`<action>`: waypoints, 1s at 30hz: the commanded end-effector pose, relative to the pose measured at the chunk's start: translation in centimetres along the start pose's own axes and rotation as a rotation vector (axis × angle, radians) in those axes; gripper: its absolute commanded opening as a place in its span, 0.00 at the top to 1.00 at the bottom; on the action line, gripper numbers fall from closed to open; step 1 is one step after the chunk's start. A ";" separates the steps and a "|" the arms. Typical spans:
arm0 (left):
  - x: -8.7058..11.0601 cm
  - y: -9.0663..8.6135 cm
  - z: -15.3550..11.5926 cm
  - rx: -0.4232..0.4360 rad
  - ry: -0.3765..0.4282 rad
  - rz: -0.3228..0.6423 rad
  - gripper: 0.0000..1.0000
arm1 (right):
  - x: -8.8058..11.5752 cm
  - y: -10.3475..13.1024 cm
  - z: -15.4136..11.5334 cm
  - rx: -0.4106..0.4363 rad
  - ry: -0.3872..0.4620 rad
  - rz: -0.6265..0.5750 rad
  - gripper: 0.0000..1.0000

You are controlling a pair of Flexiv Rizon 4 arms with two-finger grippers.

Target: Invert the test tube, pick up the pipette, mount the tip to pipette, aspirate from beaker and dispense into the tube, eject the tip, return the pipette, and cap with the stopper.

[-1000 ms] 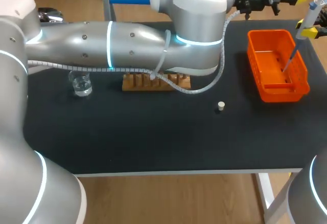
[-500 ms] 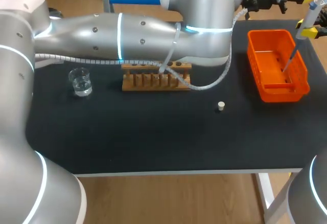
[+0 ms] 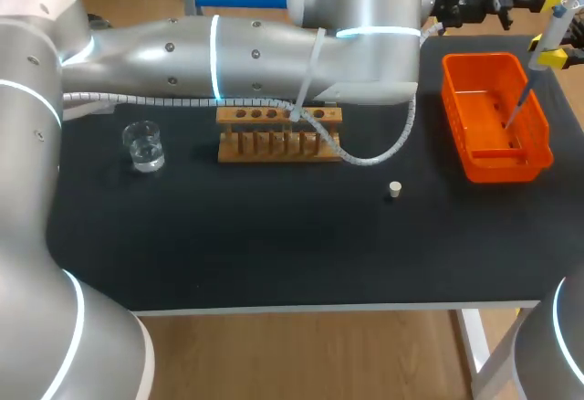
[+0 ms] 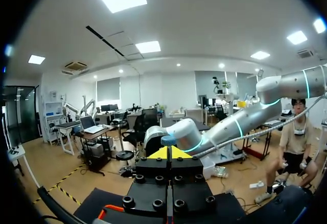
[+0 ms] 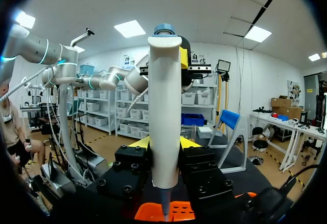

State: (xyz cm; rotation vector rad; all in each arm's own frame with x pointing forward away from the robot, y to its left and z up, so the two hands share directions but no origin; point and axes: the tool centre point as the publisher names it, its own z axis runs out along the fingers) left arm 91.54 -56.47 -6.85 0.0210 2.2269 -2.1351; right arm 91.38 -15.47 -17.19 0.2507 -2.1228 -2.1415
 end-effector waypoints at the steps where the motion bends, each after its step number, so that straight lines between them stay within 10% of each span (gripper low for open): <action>1: 0.4 0.4 0.5 0.038 -0.020 -0.001 1.00 | -0.2 -0.1 -0.3 0.000 0.009 0.000 1.00; 30: 0.5 0.9 1.0 0.013 -0.009 -0.027 1.00 | -0.2 -0.1 -0.3 0.000 0.009 0.000 1.00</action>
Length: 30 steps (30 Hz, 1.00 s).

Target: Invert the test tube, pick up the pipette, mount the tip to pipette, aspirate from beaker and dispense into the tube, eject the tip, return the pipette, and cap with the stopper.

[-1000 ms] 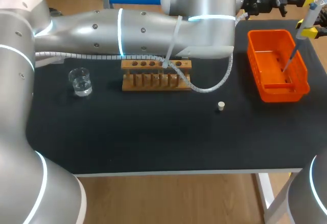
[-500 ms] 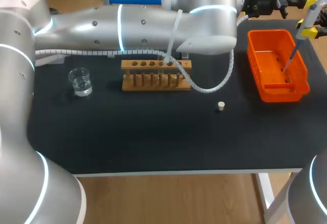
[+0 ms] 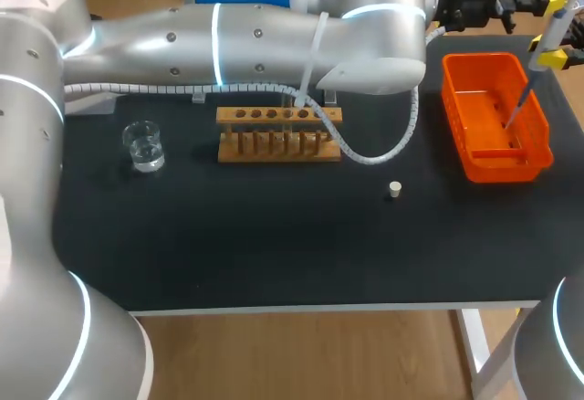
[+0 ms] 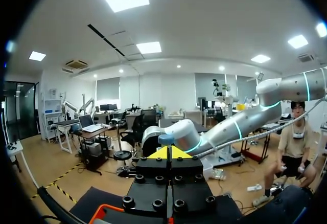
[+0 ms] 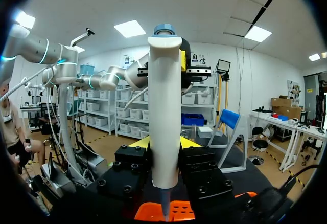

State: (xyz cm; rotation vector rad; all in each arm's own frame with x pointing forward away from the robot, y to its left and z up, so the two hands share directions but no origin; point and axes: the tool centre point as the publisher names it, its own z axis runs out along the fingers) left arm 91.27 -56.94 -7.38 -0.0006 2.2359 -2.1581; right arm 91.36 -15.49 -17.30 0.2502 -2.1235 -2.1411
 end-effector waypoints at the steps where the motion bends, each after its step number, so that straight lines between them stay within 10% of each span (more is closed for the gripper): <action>1: 0.2 0.4 0.6 0.005 -0.014 -0.001 1.00 | -0.3 0.0 -0.3 -0.001 0.009 0.000 1.00; 30: 0.2 2.4 0.5 -0.007 -0.020 -0.021 1.00 | -0.3 0.0 -0.3 -0.001 0.009 0.000 1.00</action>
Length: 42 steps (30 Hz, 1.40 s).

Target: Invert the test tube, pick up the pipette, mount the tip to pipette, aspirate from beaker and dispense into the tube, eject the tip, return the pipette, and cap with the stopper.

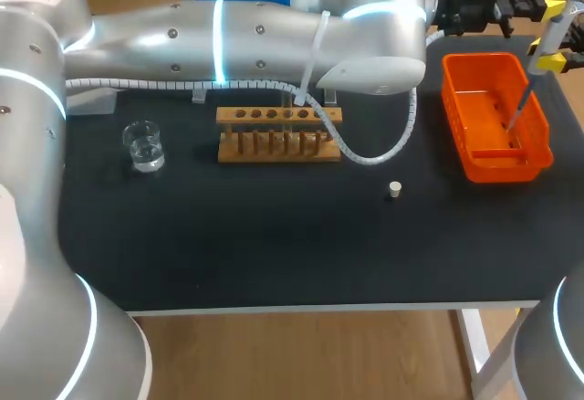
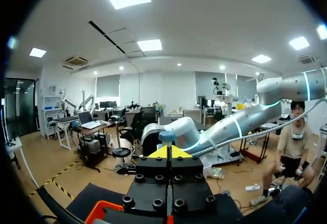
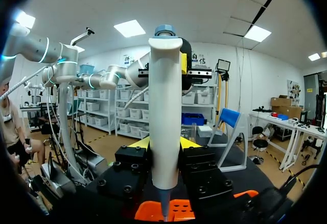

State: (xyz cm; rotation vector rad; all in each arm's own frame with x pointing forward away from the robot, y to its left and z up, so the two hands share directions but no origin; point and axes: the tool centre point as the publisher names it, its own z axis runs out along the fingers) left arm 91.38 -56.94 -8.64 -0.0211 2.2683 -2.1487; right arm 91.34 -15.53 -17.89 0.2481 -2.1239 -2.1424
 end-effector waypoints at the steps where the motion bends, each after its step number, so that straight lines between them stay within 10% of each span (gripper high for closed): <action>1: 0.3 1.2 0.5 0.012 -0.024 -0.002 1.00 | -0.3 0.6 -0.3 0.000 0.011 -0.001 1.00; 25: 0.4 2.4 0.4 0.012 -0.037 -0.030 1.00 | -0.3 0.6 -0.3 0.000 0.011 -0.001 1.00; 34: 0.1 -0.6 -0.3 0.016 -0.054 0.011 1.00 | -0.3 0.6 -0.3 0.000 0.011 -0.001 1.00; 35: 0.0 -1.1 -0.4 0.017 -0.054 0.014 0.61 | -0.3 0.6 -0.3 0.000 0.011 -0.001 1.00; 36: -0.1 -1.6 -0.6 0.014 -0.057 0.019 0.00 | -0.3 0.6 -0.3 0.000 0.011 -0.001 1.00; 42: -0.6 -4.0 -1.7 -0.014 -0.034 0.058 0.00 | -0.3 0.6 -0.3 0.000 0.011 -0.001 1.00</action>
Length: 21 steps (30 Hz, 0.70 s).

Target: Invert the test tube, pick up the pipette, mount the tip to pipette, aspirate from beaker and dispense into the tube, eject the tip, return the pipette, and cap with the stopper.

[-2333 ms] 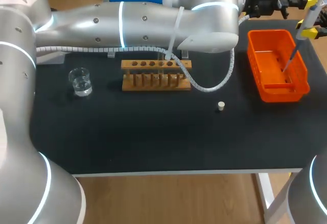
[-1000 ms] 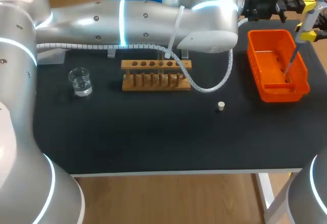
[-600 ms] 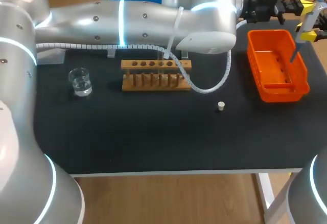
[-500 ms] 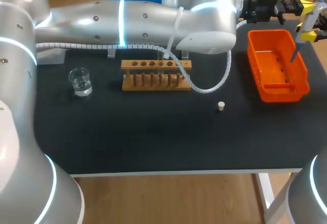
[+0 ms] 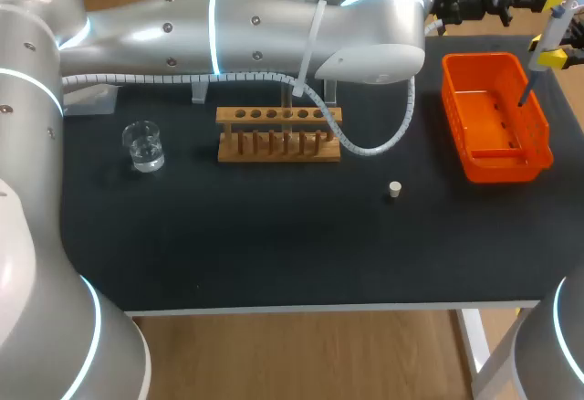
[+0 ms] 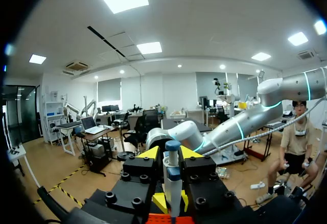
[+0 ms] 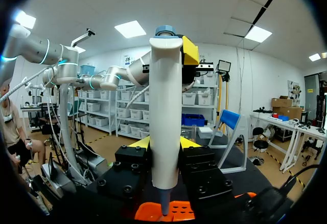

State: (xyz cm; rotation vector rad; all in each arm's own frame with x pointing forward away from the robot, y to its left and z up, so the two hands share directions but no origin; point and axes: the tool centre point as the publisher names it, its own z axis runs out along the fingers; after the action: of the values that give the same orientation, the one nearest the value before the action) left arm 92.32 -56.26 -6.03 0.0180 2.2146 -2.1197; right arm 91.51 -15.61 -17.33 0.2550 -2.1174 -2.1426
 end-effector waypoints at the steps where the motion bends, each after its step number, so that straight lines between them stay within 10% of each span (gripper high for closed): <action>1: 0.2 -1.7 -1.1 -0.032 0.002 0.005 0.00 | -0.1 0.1 -0.1 0.003 0.005 0.000 1.00; 21: -0.1 -1.2 -10.1 -0.097 0.253 -0.047 0.00 | -0.1 0.1 -0.1 0.003 0.005 0.000 1.00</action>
State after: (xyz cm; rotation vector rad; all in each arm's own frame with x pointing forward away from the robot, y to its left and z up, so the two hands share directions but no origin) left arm 92.22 -50.14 -4.88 -0.0519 2.2623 -2.0854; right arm 91.51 -15.60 -17.31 0.2552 -2.1177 -2.1420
